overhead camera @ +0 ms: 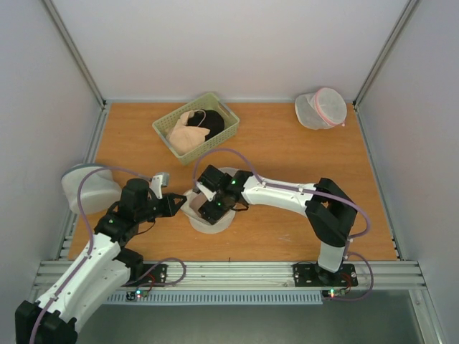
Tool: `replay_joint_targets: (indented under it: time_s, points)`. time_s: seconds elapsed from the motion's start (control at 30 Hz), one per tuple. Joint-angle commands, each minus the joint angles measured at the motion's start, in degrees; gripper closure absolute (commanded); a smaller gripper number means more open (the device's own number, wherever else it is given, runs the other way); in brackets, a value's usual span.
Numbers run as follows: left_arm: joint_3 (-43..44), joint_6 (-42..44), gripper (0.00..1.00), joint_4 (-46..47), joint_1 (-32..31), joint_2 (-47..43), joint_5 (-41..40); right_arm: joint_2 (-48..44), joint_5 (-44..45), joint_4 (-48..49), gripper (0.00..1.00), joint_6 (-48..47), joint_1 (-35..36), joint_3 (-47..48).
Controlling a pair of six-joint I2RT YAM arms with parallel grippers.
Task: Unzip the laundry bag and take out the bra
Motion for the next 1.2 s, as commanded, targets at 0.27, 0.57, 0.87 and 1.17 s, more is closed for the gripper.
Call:
replay_joint_targets:
  time_s: [0.27,0.57,0.87,1.17]
  points:
    - [-0.55,-0.04,0.99,3.27,0.26,-0.47,-0.64,5.76,8.24,3.96,0.28,1.63,2.03,-1.55]
    - [-0.54,-0.07,0.99,3.34,0.27,-0.43,-0.66,3.22,9.04,2.95,0.88,1.31,2.01,-0.36]
    - [-0.63,-0.07,0.99,3.34,0.30,-0.31,-0.67,-3.50,7.25,-0.52,0.99,-1.39,1.96,3.06]
    - [-0.58,-0.07,0.99,3.31,0.32,-0.44,-0.71,-9.05,1.93,0.19,0.99,-3.61,0.99,3.40]
